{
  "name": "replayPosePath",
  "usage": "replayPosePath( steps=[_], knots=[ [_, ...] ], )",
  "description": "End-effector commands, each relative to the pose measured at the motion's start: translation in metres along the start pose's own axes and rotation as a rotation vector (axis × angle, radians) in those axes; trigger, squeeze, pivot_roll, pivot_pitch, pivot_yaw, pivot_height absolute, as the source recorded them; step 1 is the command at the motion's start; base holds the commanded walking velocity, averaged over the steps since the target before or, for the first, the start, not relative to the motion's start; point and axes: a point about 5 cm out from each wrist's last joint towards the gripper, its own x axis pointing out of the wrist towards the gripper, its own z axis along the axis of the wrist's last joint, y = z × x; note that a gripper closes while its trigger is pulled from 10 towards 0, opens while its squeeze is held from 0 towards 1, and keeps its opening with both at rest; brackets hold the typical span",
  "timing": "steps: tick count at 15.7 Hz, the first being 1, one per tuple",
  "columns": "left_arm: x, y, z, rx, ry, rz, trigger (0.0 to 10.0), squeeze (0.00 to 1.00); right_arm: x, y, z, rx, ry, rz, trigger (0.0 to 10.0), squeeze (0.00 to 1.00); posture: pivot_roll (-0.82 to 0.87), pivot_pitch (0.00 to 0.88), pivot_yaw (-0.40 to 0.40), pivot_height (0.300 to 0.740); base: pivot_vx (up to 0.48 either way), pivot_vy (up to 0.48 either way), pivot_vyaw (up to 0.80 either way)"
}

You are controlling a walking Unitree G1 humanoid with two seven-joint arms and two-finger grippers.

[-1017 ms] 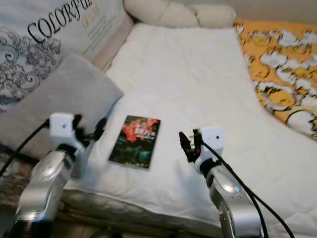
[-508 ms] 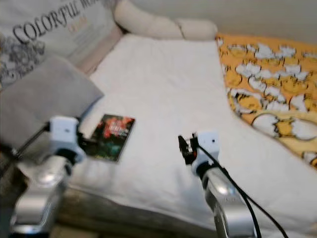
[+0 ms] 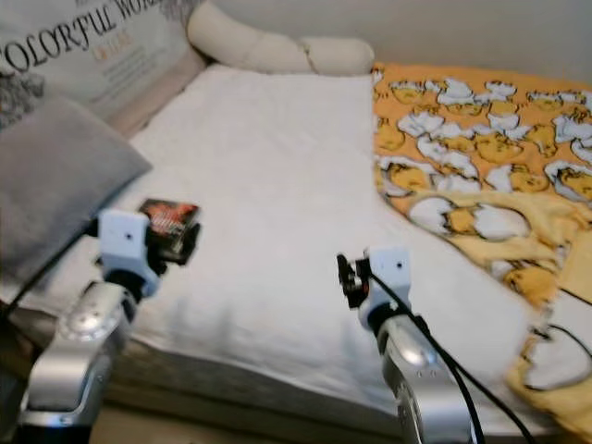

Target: Clean up the room

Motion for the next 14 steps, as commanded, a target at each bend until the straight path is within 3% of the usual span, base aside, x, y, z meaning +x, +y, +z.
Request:
replayPosePath(
  steps=[1,7,9,14],
  knots=[
    [0.003,-0.0073,0.0014,0.003,0.004,-0.027,10.0,0.83,-0.0028,-0.0077,-0.0023,-0.007,0.006,-0.034,10.0,0.0,-0.02,0.0,0.058,0.74,0.0,-0.48,0.0],
    [0.0063,-0.0095,0.0035,0.007,0.0,-0.04,10.0,0.83,-0.0001,-0.0091,-0.0011,-0.012,0.004,-0.04,10.0,0.0,-0.02,0.0,0.057,0.74,0.0,-0.48,0.0],
    [0.0068,-0.0102,0.0041,-0.02,0.002,-0.05,10.0,0.83,-0.0011,-0.0091,-0.0018,-0.005,0.01,-0.04,10.0,0.0,-0.03,0.0,0.057,0.74,0.0,0.0,0.0],
    [0.0096,-0.0049,0.005,-0.034,0.009,-0.04,10.0,0.84,-0.0023,-0.0117,-0.0024,0.028,0.009,-0.057,10.0,0.0,-0.03,0.0,0.06,0.74,0.0,0.48,-0.8]
  ],
)
